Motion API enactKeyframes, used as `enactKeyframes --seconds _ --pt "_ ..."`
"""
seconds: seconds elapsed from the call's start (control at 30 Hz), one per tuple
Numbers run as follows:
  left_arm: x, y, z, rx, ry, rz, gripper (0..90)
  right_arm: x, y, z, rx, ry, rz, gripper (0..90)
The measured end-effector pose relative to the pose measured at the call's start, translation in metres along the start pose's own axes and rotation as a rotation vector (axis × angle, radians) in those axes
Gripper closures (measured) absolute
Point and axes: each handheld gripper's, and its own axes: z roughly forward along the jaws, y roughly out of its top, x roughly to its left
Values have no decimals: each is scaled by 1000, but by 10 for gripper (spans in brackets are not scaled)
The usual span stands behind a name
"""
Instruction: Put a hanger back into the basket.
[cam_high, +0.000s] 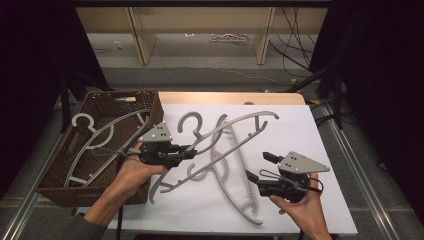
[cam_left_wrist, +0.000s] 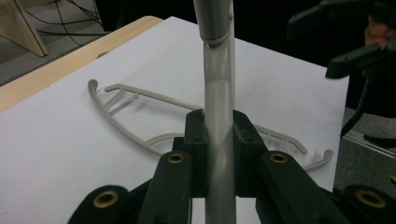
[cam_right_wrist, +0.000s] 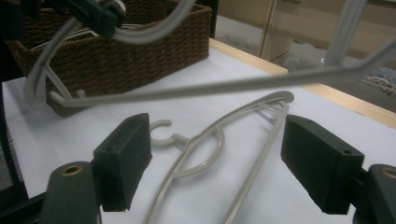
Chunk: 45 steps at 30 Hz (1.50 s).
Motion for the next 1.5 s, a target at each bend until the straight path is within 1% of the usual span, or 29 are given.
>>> enactKeyframes --seconds 0.03,0.1,0.13,0.17,0.23,0.27,0.3,0.37,0.43,0.5,0.57,0.63,0.73,0.77,0.8,0.87,0.9,0.93,0.97,1.0,1.03,1.07,1.1,1.13,1.17,1.2,1.27,1.3,1.5 --pt "1 3 -3 -5 -8 -15 793 2 -5 1 -3 -1 17 235" --pt "1 9 -8 -9 -4 -18 793 2 -6 1 5 4 19 234" --pt "1 10 -9 -17 -6 -19 793 3 -9 2 3 3 24 231" --pt "2 13 -13 -13 -1 -19 793 5 -13 3 1 4 27 229" --pt "4 20 -20 -14 2 -18 793 5 -16 4 8 5 21 229" --pt "4 24 -24 -22 -3 -27 793 6 -18 5 12 4 20 228" --pt "6 28 -31 -25 13 -23 793 7 -20 7 6 0 24 229" --pt "8 34 -41 -38 26 -15 793 7 -24 8 26 7 22 231" --pt "11 38 -56 -47 51 -3 793 8 -26 8 28 7 25 231" --pt "15 39 -68 -57 69 -10 793 8 -27 8 31 9 23 231" --pt "21 38 -78 -60 96 -16 793 8 -28 8 26 8 28 231" --pt "28 36 -89 -57 131 -23 793 8 -28 8 27 7 27 231" --pt "40 32 -101 -49 178 -27 793 9 -29 9 33 16 21 238" --pt "43 30 -104 -48 190 -34 793 10 -30 9 32 15 23 237" --pt "49 27 -109 -46 211 -45 793 10 -30 9 34 14 19 235" --pt "56 24 -115 -40 241 -53 793 11 -31 10 37 20 21 234" --pt "64 19 -119 -40 265 -66 793 12 -32 11 41 20 20 233" --pt "64 19 -119 -40 265 -66 793 12 -32 11 43 23 19 232" --pt "73 14 -122 -40 282 -79 793 12 -33 11 43 27 21 232" --pt "73 14 -122 -40 282 -79 794 12 -33 11 43 27 21 232" --pt "85 8 -126 -43 300 -95 793 12 -33 11 49 25 18 232" --pt "85 8 -126 -43 300 -95 793 12 -33 11 49 25 18 232" --pt "92 4 -128 -50 310 -114 793 12 -33 12 50 26 18 232" --pt "96 1 -130 -54 319 -126 793 12 -33 10 67 18 15 232" --pt "99 -1 -131 -55 325 -131 793 13 -33 12 51 25 18 232" --pt "103 -4 -133 -57 329 -139 794 13 -34 12 48 27 19 232" --pt "112 -11 -137 -57 346 -153 793 13 -35 13 62 30 23 231" --pt "112 -11 -137 -57 346 -153 793 13 -35 13 62 30 23 231" --pt "131 -25 -146 -51 395 -186 793 14 -35 13 58 33 20 233"
